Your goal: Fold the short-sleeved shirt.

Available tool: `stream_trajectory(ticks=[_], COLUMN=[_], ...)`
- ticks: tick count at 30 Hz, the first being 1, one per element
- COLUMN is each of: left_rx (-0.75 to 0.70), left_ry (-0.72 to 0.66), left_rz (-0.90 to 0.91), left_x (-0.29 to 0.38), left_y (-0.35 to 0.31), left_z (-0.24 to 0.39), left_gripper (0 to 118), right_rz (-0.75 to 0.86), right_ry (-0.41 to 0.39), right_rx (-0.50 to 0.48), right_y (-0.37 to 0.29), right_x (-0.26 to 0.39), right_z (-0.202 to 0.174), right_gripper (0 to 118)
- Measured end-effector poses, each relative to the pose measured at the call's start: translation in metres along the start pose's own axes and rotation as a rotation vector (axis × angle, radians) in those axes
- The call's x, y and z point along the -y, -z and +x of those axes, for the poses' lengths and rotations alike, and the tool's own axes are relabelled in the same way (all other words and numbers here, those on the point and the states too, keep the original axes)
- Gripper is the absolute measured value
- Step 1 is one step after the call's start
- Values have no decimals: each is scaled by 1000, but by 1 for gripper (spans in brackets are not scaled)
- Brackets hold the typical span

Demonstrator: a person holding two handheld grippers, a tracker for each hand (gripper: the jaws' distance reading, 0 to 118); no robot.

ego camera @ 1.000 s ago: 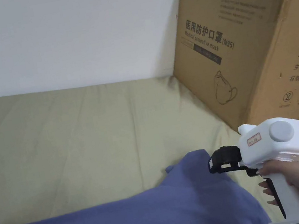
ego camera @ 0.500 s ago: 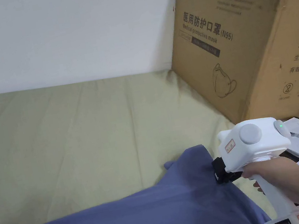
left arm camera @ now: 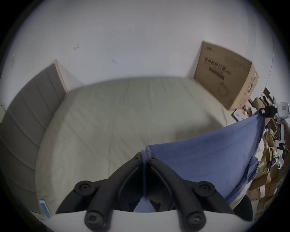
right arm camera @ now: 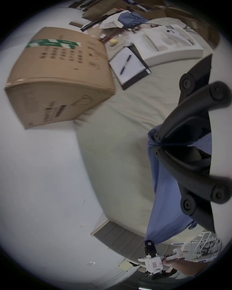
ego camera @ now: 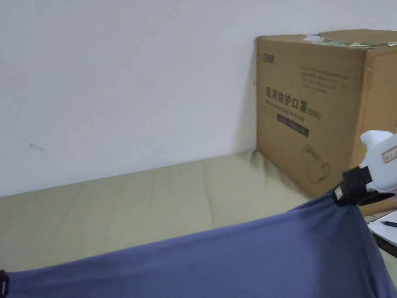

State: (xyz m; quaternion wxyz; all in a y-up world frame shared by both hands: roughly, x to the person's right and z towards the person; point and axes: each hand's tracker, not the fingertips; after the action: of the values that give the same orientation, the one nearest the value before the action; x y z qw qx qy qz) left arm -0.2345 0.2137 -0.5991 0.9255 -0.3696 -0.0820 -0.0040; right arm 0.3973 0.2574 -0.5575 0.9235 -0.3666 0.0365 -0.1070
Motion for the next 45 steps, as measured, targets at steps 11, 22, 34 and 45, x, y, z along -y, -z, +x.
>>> stream_trajectory(ticks=[11, 22, 34, 45], left_rx=[-139, -240, -287, -89], left_ry=[12, 0, -95, -164], left_rz=[289, 490, 598, 460], left_x=[-138, -265, -306, -120], left_y=[-136, -166, -100, 25], left_z=[-16, -17, -26, -15], left_gripper=[1, 1, 1, 1], right_rz=[277, 596, 718, 510], right_ry=[-98, -193, -55, 121], right_rx=[24, 137, 75, 14], right_y=[-88, -119, -62, 98], right_x=[-133, -274, -310, -91], right_z=[-93, -169, -183, -120], right_gripper=[2, 2, 2, 2])
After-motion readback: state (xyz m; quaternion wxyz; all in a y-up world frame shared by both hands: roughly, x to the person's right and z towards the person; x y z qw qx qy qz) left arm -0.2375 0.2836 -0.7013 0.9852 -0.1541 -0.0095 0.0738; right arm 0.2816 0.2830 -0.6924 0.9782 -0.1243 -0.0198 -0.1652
